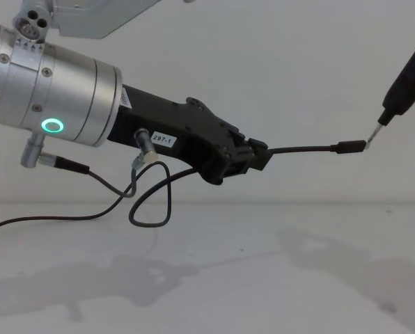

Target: Pick up the data cable with the one hand.

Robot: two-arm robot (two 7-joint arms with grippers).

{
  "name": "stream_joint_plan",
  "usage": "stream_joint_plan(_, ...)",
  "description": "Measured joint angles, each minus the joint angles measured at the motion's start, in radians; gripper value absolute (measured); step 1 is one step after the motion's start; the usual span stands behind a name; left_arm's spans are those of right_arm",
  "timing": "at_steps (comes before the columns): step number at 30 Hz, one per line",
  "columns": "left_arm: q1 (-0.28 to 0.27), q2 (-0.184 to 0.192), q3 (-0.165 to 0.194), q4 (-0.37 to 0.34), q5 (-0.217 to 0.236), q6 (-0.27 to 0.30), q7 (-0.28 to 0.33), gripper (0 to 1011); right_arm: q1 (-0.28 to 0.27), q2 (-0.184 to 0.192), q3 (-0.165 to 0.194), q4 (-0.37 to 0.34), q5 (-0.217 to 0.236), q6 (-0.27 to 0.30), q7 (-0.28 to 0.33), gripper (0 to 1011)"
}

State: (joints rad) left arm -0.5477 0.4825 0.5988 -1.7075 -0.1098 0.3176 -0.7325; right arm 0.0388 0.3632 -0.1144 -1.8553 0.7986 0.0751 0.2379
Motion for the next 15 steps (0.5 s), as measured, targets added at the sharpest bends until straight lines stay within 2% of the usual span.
stream_joint_plan(15, 0.0, 0.0, 0.0, 0.0, 0.0, 0.0, 0.0, 42, 0.001, 0.011, -0.007, 0.007, 0.0, -0.009, -0.016, 268)
